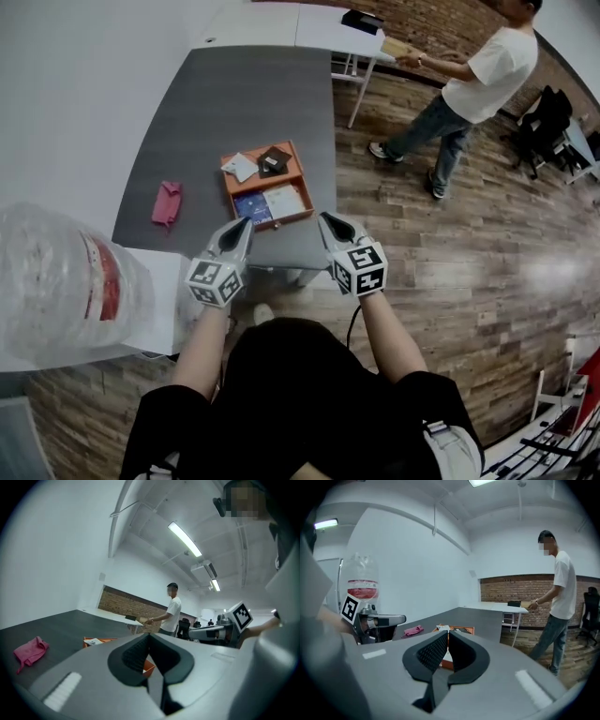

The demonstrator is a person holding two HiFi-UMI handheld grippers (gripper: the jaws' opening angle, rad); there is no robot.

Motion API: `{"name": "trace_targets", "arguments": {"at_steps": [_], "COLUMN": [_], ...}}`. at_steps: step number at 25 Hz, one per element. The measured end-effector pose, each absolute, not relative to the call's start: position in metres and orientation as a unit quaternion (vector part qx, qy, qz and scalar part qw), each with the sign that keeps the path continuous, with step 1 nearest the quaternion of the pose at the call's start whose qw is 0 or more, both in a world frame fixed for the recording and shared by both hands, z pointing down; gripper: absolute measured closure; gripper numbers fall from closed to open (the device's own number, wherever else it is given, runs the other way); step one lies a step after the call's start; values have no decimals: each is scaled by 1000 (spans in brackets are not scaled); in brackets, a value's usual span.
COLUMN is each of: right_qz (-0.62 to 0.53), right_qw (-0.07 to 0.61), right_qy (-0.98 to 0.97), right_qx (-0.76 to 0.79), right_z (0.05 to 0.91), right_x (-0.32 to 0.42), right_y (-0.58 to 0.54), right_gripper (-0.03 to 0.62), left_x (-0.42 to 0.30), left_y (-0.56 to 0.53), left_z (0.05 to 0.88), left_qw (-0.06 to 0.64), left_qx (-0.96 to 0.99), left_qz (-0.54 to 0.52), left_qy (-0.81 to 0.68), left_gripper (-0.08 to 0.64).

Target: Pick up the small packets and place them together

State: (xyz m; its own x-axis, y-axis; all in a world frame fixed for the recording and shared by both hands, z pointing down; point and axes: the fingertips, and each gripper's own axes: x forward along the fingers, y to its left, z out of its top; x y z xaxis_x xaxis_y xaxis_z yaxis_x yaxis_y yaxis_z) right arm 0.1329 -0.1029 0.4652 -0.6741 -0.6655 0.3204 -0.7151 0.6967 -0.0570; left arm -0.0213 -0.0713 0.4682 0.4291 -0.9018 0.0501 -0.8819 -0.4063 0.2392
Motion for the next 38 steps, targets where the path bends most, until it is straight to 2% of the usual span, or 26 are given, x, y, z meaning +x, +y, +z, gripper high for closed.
{"name": "trace_targets", "arguments": {"at_steps": [9,21,30,38], "right_qz": [50,42,57,58], "right_qw": [134,101,44,35], "right_qy": [-928,-935,-927,-926], "right_qx": [345,338,368,372], "right_z": [466,456,440,439], "right_x": [190,225,225,185], "right_y": [-36,16,32,45], "right_gripper": [586,589,590,591], "left_x": [39,70,45,3], "left_y": [6,60,80,92], "left_z": [471,463,444,446], "left_qw": [105,84,66,70], "left_qx": [816,807,809,811], "left_qz": [-51,-50,-70,-70], "left_qy": [-567,-582,-579,-576], "left_gripper": [560,560,560,560]}}
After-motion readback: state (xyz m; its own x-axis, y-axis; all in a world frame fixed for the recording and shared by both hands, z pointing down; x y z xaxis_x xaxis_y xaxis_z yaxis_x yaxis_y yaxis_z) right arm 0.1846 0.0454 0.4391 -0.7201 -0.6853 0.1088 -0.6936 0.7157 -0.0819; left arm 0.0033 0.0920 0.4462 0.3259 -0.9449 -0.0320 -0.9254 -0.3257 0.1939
